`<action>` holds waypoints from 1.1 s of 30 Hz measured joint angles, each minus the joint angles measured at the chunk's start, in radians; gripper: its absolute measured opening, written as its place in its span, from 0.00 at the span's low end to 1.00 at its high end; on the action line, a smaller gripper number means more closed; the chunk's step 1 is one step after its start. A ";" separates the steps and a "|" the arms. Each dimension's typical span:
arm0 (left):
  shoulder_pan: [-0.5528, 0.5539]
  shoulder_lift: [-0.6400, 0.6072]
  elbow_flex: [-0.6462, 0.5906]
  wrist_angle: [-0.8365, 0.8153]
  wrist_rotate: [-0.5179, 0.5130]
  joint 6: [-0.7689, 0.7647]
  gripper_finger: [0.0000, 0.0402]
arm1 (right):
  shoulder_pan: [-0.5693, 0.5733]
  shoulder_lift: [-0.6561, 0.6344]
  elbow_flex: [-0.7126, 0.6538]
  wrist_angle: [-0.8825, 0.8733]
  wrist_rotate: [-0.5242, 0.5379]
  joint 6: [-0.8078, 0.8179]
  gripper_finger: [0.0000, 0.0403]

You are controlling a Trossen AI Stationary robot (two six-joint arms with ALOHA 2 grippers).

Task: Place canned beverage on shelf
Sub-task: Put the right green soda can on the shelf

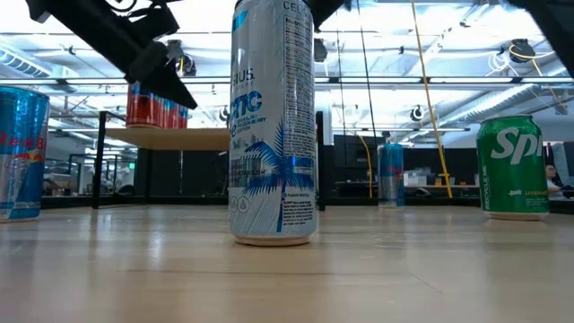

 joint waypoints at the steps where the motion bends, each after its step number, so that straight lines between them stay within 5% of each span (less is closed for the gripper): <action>1: 0.000 0.000 0.000 -0.012 0.000 -0.010 0.99 | -0.012 0.031 0.043 -0.014 -0.020 0.000 0.68; 9: -0.042 -0.098 0.000 -0.162 0.013 -0.118 0.99 | -0.088 0.223 0.328 -0.084 -0.135 -0.026 0.68; 16: -0.065 -0.212 0.000 -0.203 -0.024 -0.145 0.99 | -0.121 0.277 0.316 0.008 -0.208 -0.037 0.68; 27: -0.064 -0.219 0.000 -0.235 -0.041 -0.158 0.99 | -0.123 0.303 0.316 0.009 -0.208 -0.050 0.68; 33: -0.064 -0.216 0.000 -0.220 -0.088 -0.145 0.99 | -0.123 0.303 0.316 0.010 -0.208 -0.051 0.80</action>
